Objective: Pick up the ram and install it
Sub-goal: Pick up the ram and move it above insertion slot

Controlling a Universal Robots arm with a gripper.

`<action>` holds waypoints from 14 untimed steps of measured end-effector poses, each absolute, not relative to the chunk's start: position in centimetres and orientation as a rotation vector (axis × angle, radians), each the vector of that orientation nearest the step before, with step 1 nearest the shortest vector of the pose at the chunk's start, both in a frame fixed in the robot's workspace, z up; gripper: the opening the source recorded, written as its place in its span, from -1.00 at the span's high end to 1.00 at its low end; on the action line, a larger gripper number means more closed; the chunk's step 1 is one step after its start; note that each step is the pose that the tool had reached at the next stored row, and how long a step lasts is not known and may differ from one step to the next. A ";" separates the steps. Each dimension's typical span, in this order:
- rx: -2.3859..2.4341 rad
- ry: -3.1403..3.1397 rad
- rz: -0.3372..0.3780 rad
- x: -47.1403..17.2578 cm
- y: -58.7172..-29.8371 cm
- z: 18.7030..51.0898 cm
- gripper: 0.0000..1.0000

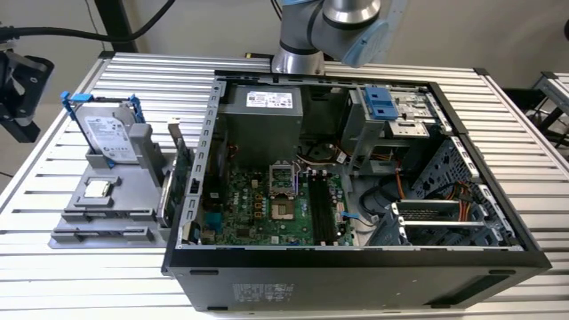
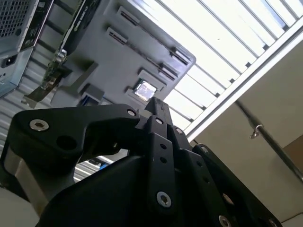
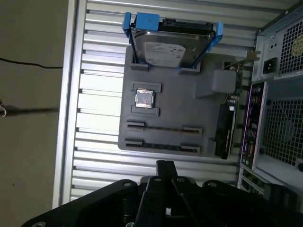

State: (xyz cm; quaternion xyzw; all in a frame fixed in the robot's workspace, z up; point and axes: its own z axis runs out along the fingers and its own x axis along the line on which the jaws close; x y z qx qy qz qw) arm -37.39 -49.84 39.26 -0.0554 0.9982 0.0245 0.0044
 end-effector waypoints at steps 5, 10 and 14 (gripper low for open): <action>-0.281 3.121 0.077 -37.4 -49.8 39.3 1.00; -0.411 3.109 0.078 -37.4 -49.8 39.3 1.00; -0.523 3.093 0.078 -37.4 -49.8 39.3 1.00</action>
